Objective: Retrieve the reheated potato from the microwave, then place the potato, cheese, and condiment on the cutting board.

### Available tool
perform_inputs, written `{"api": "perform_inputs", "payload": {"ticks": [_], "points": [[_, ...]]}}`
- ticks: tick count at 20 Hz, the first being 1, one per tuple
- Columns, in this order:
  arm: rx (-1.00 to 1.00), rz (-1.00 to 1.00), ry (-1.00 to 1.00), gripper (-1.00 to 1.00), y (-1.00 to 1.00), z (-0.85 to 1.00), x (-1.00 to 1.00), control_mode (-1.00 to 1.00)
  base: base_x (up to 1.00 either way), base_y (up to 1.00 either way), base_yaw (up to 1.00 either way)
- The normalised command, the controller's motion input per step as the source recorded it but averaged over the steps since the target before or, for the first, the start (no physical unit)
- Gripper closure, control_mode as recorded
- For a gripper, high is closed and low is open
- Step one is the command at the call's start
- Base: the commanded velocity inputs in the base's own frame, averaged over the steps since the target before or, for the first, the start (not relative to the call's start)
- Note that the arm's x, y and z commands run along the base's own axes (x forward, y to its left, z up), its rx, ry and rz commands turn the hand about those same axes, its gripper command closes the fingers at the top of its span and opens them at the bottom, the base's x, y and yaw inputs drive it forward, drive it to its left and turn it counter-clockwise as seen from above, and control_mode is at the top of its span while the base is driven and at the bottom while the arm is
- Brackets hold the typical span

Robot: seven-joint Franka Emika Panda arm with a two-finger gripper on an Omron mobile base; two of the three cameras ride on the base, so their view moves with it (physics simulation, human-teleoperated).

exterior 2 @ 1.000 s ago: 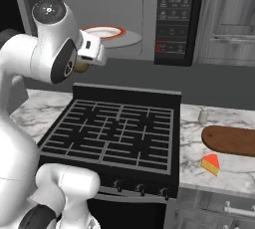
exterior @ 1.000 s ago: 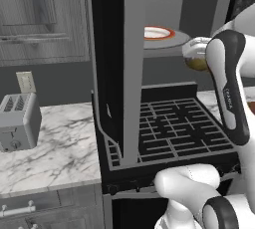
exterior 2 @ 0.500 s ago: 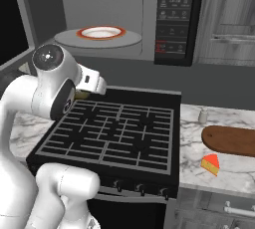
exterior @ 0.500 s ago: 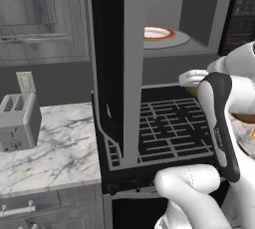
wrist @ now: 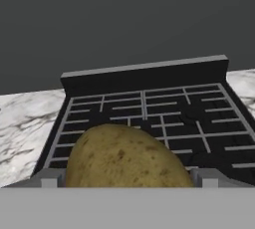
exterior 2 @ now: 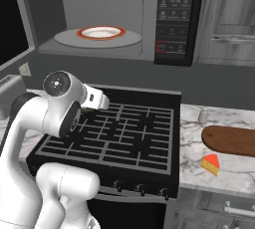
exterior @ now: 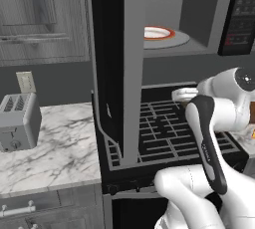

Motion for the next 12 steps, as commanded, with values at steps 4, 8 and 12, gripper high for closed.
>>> {"api": "perform_inputs", "payload": {"ticks": [4,8,12], "points": [[0.0,0.0,0.0,1.0,0.0,-0.37,0.25,-1.0,0.0,0.0,0.0],[0.0,0.0,0.0,1.0,0.01,-0.31,0.26,-1.0,0.0,0.0,0.0],[0.0,0.0,0.0,1.0,0.02,-0.14,0.15,-1.0,0.0,0.0,0.0]]}}
